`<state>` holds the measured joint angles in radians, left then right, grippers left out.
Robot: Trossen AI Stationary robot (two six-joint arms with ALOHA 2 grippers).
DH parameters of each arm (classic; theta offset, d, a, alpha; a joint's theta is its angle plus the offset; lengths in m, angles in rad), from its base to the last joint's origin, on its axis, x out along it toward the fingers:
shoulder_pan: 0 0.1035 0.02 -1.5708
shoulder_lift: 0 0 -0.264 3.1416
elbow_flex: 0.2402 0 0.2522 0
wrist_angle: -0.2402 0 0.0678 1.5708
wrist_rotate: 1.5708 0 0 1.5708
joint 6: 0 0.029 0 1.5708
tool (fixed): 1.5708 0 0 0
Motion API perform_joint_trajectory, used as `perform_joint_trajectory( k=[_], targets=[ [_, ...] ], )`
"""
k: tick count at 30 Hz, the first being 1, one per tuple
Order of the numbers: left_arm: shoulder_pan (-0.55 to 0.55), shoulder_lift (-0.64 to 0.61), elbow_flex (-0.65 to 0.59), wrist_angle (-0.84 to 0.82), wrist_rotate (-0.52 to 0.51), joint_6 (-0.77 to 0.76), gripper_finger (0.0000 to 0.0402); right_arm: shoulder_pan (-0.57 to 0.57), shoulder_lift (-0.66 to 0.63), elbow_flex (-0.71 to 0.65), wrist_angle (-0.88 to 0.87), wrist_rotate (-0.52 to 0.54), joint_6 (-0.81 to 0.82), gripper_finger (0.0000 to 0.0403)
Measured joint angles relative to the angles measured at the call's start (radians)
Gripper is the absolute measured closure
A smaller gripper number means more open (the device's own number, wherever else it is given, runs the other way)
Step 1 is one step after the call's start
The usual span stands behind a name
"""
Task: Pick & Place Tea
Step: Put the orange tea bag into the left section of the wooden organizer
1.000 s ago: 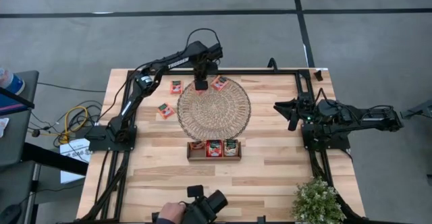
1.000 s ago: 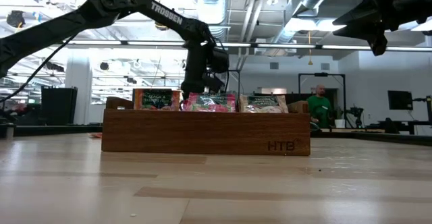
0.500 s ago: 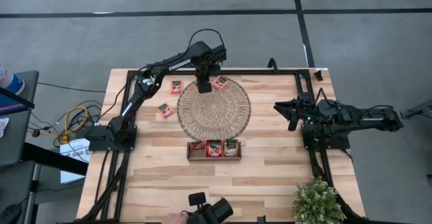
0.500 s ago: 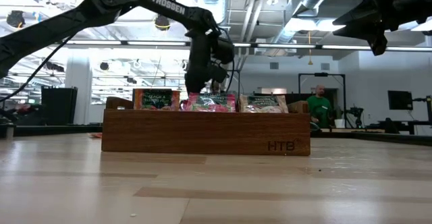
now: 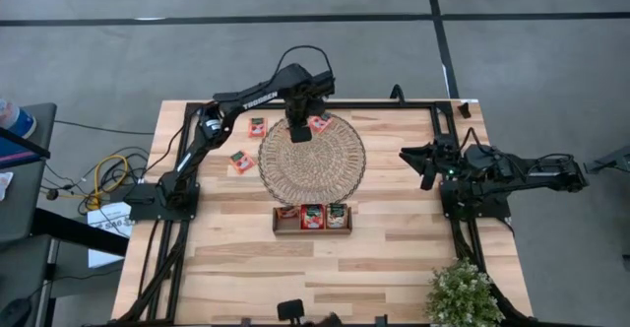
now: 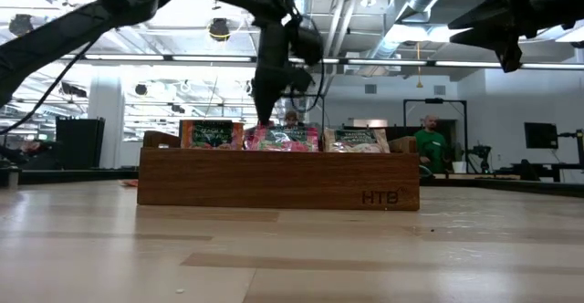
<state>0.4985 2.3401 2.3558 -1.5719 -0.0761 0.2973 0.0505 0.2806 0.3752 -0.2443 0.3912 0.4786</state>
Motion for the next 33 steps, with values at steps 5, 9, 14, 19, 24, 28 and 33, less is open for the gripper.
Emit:
perform_joint_trajectory(
  k=[5,9,14,19,24,28,33],
  targets=[
    [-0.062,-0.073,0.000,0.000,-0.001,-0.043,0.0401,0.000,0.000,0.000,-0.001,0.000,0.000,0.0305],
    [-0.114,-0.148,0.000,0.000,0.028,-0.114,0.0401,0.000,0.000,0.000,-0.001,0.000,0.000,0.0305],
    [-0.195,-0.223,0.000,0.001,0.046,-0.228,0.0401,0.000,0.000,0.000,-0.001,0.000,0.000,0.0305],
    [-0.296,-0.278,0.001,0.000,0.046,-0.341,0.0401,-0.001,0.000,0.000,-0.001,0.000,0.000,0.0305],
    [-0.404,-0.307,0.000,0.001,0.104,-0.442,0.0401,0.000,0.000,0.000,-0.001,0.000,0.000,0.0305],
    [-0.481,-0.308,0.000,0.001,0.109,-0.500,0.0401,-0.001,0.000,0.000,-0.001,0.000,0.003,0.0305],
    [-0.558,-0.310,-0.022,0.003,0.114,-0.531,0.0401,0.000,0.000,0.000,-0.001,-0.002,0.051,0.0305]
  ],
)
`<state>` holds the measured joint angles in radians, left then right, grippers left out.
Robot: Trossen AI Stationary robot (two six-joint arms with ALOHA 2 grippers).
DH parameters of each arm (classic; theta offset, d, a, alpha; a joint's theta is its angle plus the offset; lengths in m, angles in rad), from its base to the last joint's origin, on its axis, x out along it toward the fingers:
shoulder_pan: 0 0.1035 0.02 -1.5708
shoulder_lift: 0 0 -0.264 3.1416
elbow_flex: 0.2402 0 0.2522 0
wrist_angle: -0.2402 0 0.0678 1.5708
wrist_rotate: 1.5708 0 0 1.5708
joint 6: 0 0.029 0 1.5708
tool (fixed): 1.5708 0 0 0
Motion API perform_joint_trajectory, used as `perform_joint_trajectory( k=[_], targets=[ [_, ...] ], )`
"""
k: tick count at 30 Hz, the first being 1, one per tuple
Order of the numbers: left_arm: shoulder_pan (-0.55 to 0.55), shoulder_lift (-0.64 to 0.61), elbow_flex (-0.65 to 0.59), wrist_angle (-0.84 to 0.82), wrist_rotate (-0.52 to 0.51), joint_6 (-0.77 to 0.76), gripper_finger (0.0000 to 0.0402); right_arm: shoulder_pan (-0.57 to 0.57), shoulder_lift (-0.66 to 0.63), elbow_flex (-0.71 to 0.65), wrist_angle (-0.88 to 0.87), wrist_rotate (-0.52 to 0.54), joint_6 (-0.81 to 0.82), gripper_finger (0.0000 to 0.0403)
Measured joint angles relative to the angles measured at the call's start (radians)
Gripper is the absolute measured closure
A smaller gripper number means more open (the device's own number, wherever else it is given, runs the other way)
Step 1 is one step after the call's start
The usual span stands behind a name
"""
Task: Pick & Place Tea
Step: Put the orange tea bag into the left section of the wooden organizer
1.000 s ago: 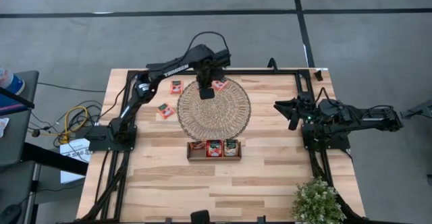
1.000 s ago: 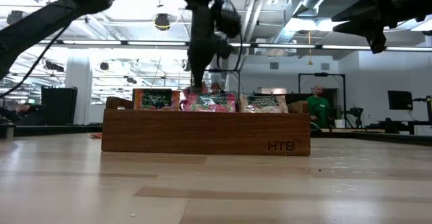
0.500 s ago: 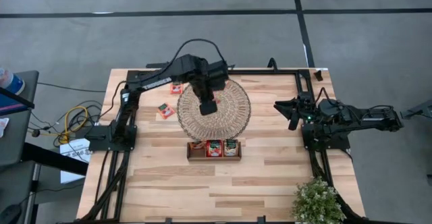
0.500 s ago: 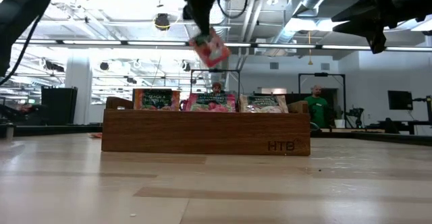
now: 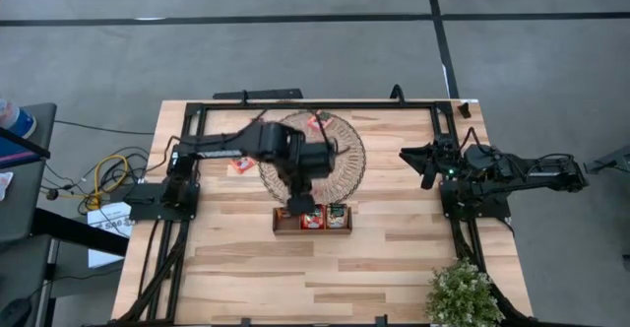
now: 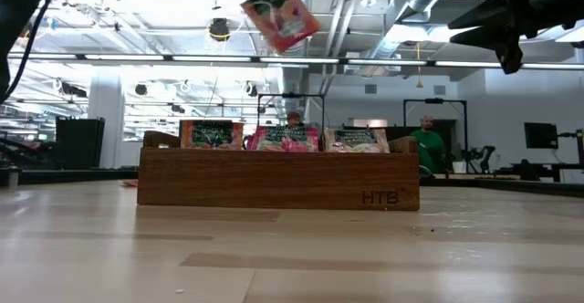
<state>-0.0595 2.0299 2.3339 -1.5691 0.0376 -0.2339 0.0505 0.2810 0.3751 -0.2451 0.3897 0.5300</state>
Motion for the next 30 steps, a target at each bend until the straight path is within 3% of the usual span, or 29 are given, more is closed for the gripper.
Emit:
perform_joint_trajectory(
  k=[14,30],
  targets=[
    [-0.133,-0.223,-0.454,-0.003,0.041,-0.166,0.0401,0.000,0.000,0.000,0.000,0.000,0.002,0.0305],
    [-0.098,-0.156,-0.519,0.026,-0.015,0.001,0.0401,0.000,0.000,0.000,-0.004,0.003,0.002,0.0305]
  ],
)
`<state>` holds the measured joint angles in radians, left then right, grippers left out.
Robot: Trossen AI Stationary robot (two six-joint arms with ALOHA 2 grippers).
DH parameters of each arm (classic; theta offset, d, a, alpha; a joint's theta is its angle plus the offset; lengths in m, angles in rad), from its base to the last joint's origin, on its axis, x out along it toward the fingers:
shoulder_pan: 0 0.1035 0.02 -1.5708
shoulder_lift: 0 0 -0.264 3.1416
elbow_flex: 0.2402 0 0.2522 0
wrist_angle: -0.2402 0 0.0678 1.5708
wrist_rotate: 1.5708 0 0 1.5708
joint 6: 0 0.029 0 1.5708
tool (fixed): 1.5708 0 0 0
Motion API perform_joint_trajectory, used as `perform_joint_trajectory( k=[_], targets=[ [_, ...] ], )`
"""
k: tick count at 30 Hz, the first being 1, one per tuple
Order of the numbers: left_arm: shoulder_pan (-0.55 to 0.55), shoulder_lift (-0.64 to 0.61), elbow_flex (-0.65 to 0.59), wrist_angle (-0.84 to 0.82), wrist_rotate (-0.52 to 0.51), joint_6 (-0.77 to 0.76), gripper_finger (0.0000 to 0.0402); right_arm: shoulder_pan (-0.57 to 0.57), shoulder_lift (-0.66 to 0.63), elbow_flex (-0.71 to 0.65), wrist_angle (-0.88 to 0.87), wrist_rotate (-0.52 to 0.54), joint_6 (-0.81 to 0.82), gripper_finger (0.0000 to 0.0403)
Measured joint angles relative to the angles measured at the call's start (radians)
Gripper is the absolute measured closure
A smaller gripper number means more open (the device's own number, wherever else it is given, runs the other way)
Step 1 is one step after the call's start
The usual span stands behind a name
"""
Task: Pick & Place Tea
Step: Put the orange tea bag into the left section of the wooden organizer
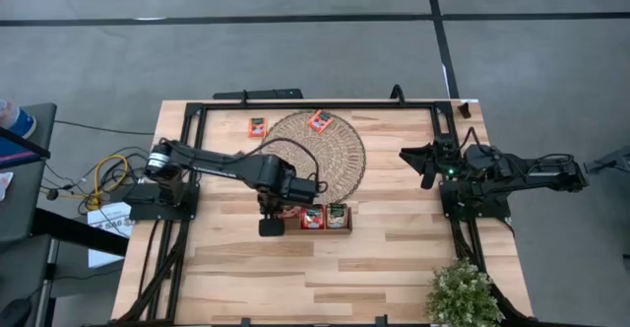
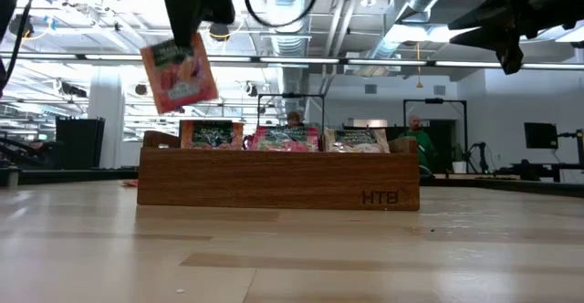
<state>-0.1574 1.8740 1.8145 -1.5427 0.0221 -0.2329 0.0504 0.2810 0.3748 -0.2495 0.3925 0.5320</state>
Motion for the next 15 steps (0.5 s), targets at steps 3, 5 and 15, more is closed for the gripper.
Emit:
perform_joint_trajectory(
  k=[3,5,15],
  targets=[
    [0.010,0.038,0.000,-0.003,0.005,0.031,0.0401,0.000,0.000,0.000,-0.005,0.000,0.000,0.0305],
    [0.012,0.061,-0.001,-0.005,0.006,0.051,0.0401,0.000,0.000,0.000,-0.007,0.000,0.000,0.0305],
    [0.022,0.077,0.007,-0.007,0.007,0.064,0.0401,0.000,0.000,0.000,-0.007,0.001,-0.008,0.0305]
  ],
)
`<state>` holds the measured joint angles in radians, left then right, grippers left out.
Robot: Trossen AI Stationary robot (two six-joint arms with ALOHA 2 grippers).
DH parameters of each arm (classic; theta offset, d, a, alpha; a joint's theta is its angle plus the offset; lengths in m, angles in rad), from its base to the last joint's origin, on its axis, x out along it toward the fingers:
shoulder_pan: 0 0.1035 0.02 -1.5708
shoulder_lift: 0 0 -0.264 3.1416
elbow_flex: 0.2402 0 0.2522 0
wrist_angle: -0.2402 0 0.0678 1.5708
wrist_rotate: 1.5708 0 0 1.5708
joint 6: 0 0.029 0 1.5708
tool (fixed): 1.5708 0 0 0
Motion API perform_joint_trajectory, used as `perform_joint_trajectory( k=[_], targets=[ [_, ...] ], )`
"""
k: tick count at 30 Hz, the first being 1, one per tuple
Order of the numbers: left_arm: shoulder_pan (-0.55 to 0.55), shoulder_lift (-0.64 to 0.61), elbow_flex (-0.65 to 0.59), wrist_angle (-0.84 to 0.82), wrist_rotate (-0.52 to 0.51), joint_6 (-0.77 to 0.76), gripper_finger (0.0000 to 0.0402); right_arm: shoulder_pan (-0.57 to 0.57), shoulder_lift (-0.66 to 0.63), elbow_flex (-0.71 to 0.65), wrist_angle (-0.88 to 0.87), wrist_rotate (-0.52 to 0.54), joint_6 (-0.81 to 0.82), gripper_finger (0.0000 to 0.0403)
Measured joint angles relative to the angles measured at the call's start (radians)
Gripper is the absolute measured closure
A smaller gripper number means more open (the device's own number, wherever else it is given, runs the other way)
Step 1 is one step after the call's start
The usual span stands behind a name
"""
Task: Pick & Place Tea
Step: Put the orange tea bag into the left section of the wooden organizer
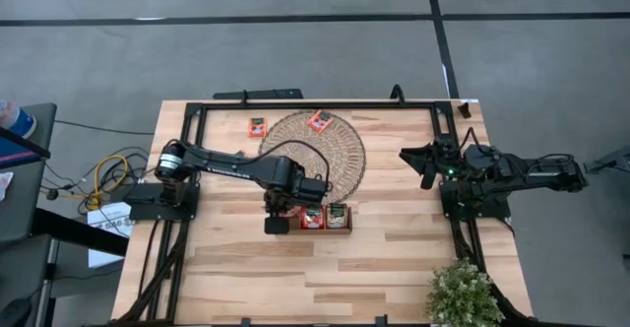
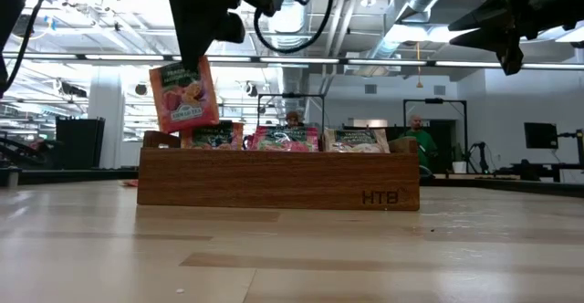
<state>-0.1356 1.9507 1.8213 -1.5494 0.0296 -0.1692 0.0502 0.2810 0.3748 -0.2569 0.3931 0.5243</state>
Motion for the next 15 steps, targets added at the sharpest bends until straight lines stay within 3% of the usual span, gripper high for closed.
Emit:
perform_joint_trajectory(
  k=[15],
  targets=[
    [-0.001,0.017,0.029,0.053,0.009,0.027,0.0401,0.000,0.000,0.000,0.000,0.000,0.000,0.0305]
  ],
)
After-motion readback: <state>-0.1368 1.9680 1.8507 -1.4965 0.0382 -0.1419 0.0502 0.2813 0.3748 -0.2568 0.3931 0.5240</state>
